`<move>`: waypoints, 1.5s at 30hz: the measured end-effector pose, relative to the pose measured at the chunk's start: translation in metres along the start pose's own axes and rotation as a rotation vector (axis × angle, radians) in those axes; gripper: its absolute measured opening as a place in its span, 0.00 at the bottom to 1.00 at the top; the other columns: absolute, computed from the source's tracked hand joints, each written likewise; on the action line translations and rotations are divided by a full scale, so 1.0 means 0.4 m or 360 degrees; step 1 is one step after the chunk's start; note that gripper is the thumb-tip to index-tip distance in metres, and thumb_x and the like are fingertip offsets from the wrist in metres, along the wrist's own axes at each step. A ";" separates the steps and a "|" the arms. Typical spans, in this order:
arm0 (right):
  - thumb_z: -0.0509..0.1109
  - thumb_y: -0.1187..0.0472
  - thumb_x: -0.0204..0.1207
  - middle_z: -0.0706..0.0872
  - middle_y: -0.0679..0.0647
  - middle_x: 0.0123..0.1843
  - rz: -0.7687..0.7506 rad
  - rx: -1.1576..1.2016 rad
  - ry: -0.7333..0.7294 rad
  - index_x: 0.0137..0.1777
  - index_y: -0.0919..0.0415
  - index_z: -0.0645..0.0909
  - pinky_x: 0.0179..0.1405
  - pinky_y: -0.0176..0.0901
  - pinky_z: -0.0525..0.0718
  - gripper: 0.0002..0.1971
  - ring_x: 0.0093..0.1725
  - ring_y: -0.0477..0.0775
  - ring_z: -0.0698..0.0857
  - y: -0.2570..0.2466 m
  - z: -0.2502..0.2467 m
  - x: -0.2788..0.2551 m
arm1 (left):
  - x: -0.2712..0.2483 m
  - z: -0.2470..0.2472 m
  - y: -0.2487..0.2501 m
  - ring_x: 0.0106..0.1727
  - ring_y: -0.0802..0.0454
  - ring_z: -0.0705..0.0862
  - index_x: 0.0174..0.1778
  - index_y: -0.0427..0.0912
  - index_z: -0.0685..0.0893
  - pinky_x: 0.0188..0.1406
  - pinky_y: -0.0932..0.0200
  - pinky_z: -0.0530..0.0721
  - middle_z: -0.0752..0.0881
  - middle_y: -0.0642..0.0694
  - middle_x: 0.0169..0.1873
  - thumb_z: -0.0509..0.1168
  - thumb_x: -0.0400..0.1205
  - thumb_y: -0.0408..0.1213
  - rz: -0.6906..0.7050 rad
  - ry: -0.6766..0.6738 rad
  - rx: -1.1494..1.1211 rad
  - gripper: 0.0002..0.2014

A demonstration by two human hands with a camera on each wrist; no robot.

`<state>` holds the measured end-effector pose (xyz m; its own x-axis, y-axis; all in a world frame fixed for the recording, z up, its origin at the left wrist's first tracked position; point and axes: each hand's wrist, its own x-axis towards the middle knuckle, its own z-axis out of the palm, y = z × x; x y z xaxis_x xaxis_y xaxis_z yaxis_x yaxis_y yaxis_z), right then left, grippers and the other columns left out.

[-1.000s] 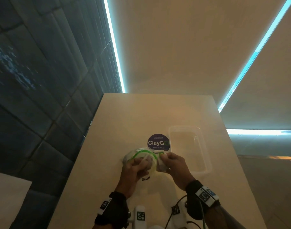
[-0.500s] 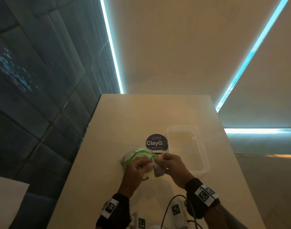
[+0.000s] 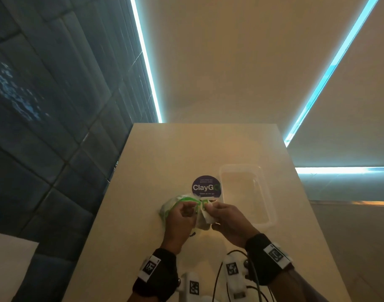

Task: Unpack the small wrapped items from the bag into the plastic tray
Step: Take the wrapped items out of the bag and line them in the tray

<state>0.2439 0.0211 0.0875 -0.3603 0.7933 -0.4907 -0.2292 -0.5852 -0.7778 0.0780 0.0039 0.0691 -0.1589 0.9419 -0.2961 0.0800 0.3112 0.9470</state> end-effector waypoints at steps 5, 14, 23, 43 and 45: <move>0.79 0.50 0.66 0.85 0.61 0.41 -0.0253 -0.0283 0.0226 0.48 0.76 0.84 0.32 0.42 0.74 0.26 0.41 0.60 0.76 0.005 0.004 0.018 | -0.003 0.009 0.018 0.53 0.46 0.90 0.53 0.46 0.87 0.53 0.46 0.90 0.90 0.43 0.52 0.68 0.81 0.29 -0.0055 -0.0039 -0.0131 0.09; 0.76 0.63 0.74 0.86 0.64 0.40 -0.0392 -0.0207 0.0411 0.48 0.77 0.80 0.29 0.44 0.79 0.15 0.34 0.57 0.82 0.022 0.011 0.025 | -0.006 0.018 0.017 0.52 0.48 0.90 0.56 0.44 0.86 0.46 0.56 0.89 0.91 0.44 0.51 0.71 0.79 0.31 -0.0097 0.0057 -0.0292 0.11; 0.78 0.62 0.73 0.87 0.61 0.43 -0.0207 -0.0289 0.0267 0.44 0.69 0.80 0.35 0.46 0.82 0.11 0.41 0.58 0.85 0.008 -0.009 0.026 | -0.005 0.031 0.016 0.49 0.46 0.91 0.53 0.43 0.88 0.48 0.49 0.91 0.91 0.43 0.48 0.70 0.81 0.35 -0.0112 0.0182 -0.0318 0.07; 0.75 0.62 0.74 0.86 0.62 0.44 -0.0145 -0.0075 0.0286 0.50 0.74 0.84 0.31 0.41 0.78 0.13 0.36 0.55 0.79 0.009 0.000 0.019 | -0.009 0.047 0.012 0.51 0.46 0.91 0.54 0.40 0.89 0.52 0.46 0.90 0.92 0.42 0.49 0.72 0.79 0.36 -0.0083 0.0106 -0.0271 0.09; 0.77 0.58 0.69 0.86 0.62 0.42 -0.0197 -0.0084 0.0325 0.46 0.73 0.84 0.31 0.42 0.79 0.16 0.34 0.53 0.80 0.007 -0.002 0.019 | -0.007 0.050 0.012 0.51 0.46 0.91 0.55 0.41 0.89 0.53 0.45 0.90 0.91 0.41 0.50 0.72 0.79 0.35 -0.0095 0.0061 -0.0267 0.09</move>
<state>0.2414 0.0258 0.0813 -0.1409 0.8792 -0.4552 -0.2107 -0.4759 -0.8539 0.0987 0.0051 0.0721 -0.1960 0.9158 -0.3504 -0.0955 0.3379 0.9363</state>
